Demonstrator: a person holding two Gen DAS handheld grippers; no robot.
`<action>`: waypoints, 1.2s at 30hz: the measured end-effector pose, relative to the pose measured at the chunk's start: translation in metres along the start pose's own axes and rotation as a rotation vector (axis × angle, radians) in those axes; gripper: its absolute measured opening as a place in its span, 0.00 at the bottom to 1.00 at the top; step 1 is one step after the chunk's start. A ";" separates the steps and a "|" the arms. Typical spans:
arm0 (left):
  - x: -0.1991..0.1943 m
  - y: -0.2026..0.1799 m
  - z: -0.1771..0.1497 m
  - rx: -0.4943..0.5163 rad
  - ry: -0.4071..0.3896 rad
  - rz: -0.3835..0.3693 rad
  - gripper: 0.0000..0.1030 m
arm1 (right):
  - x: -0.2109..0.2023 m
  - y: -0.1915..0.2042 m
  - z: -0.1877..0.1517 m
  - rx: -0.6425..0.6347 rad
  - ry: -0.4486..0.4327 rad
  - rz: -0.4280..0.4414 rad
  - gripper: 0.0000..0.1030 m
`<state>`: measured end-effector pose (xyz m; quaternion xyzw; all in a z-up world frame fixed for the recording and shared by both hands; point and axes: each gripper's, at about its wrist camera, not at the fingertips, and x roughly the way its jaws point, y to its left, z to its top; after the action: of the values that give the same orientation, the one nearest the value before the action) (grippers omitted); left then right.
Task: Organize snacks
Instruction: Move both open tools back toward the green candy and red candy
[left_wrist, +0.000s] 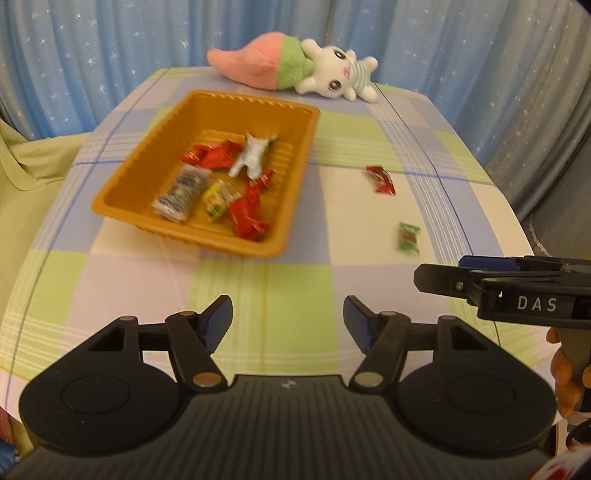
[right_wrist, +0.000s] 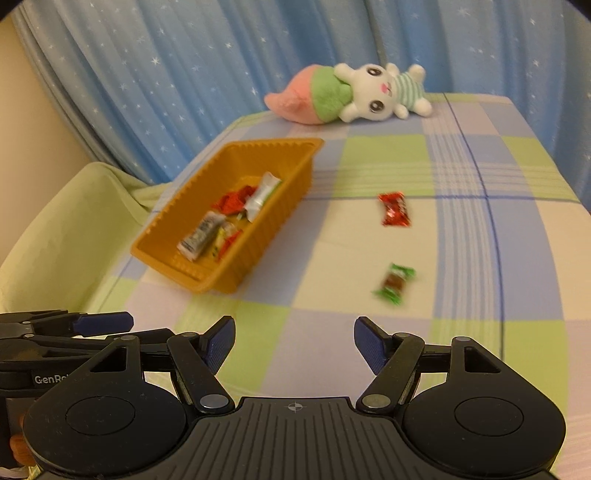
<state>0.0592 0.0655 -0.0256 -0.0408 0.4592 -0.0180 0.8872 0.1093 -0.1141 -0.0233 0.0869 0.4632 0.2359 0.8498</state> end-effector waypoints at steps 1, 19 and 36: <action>0.001 -0.004 -0.002 0.002 0.007 -0.004 0.62 | -0.002 -0.003 -0.003 0.002 0.005 -0.004 0.69; 0.025 -0.051 -0.015 0.065 0.078 -0.032 0.62 | -0.012 -0.049 -0.028 0.019 0.050 -0.105 0.69; 0.050 -0.055 -0.003 0.105 0.105 -0.045 0.62 | 0.005 -0.059 -0.021 0.036 0.070 -0.137 0.69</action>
<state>0.0861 0.0071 -0.0626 -0.0032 0.5024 -0.0640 0.8623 0.1132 -0.1646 -0.0607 0.0619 0.5017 0.1716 0.8456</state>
